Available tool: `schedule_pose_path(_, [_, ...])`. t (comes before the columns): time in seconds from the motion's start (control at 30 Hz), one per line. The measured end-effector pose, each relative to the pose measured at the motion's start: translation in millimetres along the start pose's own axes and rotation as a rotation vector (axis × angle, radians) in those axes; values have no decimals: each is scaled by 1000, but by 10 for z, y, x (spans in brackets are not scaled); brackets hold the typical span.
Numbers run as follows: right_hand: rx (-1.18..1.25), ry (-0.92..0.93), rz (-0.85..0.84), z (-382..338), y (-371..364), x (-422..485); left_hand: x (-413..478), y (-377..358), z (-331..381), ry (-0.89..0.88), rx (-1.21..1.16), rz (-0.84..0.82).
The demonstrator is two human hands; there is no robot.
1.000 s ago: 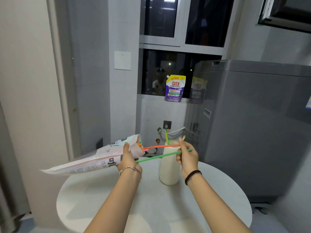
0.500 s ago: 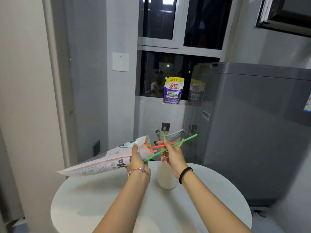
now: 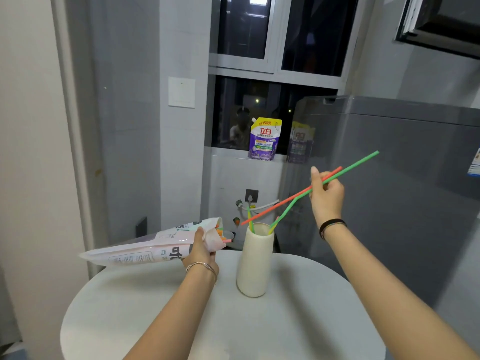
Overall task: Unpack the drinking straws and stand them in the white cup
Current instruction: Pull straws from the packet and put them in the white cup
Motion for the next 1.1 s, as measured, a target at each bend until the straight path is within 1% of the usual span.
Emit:
schedule_pose_path(0.13, [-81,98,-13,-103,54,223,30,-60,-50,3,26,-30])
schedule_pose_path(0.3, [-265,131,-108,-68,-107,204,65,-103,-128,13,40,-55])
schedule_pose_path(0.4, [-334,105,-142,43,-262,122,95,-112,-128,3,55,-72])
schedule_pose_path(0.53, [-363,39,-199,218,-480,0,156,-93,-87,-8,100,-90])
schedule_pose_path(0.6, [-381,16,-266,330,-611,-86,194,-84,-84,-3,146,-99])
schedule_pose_path(0.73, [-507,-51,-550,615,-860,-330,229,-69,-80,-5,188,-107])
schedule_pose_path(0.77, [-532,-67,-591,679,-873,-376,230,-61,-75,-4,188,-107])
schedule_pose_path(0.83, [-513,-81,-570,737,-829,-379,228,-48,-66,1,178,-103])
schedule_pose_path(0.9, [-446,-61,-490,690,-757,-344,217,-43,-58,-3,191,-107])
schedule_pose_path(0.97, [-400,3,-399,561,-678,-299,183,-74,-59,-7,202,-133])
schedule_pose_path(1.03, [-346,109,-277,306,-589,-318,128,-110,-52,-12,199,-148])
schedule_pose_path(1.1, [-224,161,-166,83,-544,-462,74,-121,-47,-14,196,-149])
Point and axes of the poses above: each hand's wrist, its own x-axis towards the middle knuckle, its own y-axis out of the back of the hand, z = x × y, the point moved 10 cm from there along x, towards the middle knuckle, and after that the axes turned 13 degrees about y, right-handed, at the moved point
